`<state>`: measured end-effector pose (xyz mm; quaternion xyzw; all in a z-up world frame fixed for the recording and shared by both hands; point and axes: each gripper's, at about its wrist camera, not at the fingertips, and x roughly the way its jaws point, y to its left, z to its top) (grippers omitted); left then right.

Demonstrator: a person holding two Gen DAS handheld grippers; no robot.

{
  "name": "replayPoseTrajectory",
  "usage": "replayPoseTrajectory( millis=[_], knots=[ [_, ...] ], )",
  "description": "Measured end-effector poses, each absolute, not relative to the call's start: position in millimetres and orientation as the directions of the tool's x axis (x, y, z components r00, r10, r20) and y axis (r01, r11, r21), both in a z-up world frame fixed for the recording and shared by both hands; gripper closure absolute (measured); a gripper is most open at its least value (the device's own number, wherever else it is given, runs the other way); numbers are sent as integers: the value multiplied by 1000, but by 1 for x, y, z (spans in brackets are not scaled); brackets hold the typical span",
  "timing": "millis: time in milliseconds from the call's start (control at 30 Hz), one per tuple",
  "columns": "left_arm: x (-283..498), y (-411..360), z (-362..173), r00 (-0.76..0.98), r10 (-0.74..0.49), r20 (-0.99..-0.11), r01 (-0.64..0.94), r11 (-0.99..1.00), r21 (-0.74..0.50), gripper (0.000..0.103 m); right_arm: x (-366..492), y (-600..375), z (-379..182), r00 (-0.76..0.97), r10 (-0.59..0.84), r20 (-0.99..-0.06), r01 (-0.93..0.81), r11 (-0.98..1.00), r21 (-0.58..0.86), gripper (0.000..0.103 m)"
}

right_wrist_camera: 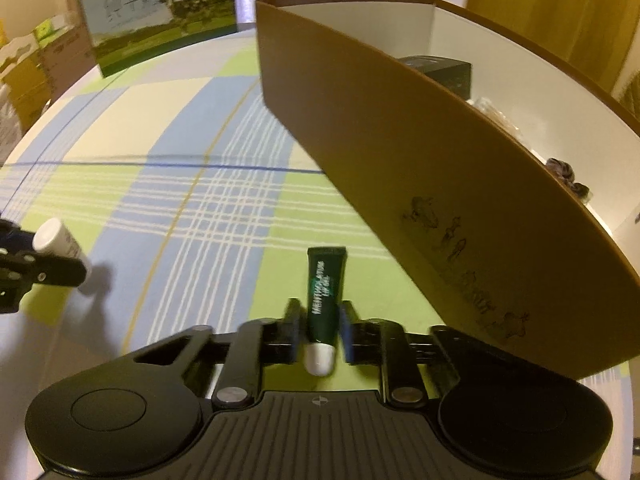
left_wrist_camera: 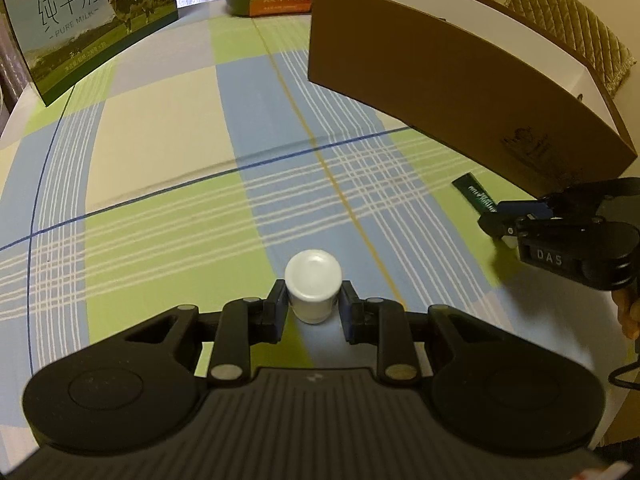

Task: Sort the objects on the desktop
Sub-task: 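Lift and carry white bottle in left tool and lip gel tube in right tool into brown box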

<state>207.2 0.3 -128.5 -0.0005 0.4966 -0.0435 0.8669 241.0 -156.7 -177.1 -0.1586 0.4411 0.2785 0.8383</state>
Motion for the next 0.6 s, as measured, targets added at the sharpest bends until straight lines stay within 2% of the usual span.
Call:
replayPoseTrajectory(
  millis=[367, 600],
  knots=[
    [189, -26, -130, 494, -95, -864, 110, 993, -46, 81, 210, -179, -173, 383, 355, -853, -654, 756, 20, 90],
    [181, -43, -122, 501, -123, -857, 143, 988, -58, 81, 200, -205, -166, 283, 385, -878, -614, 776, 142, 90]
  ],
)
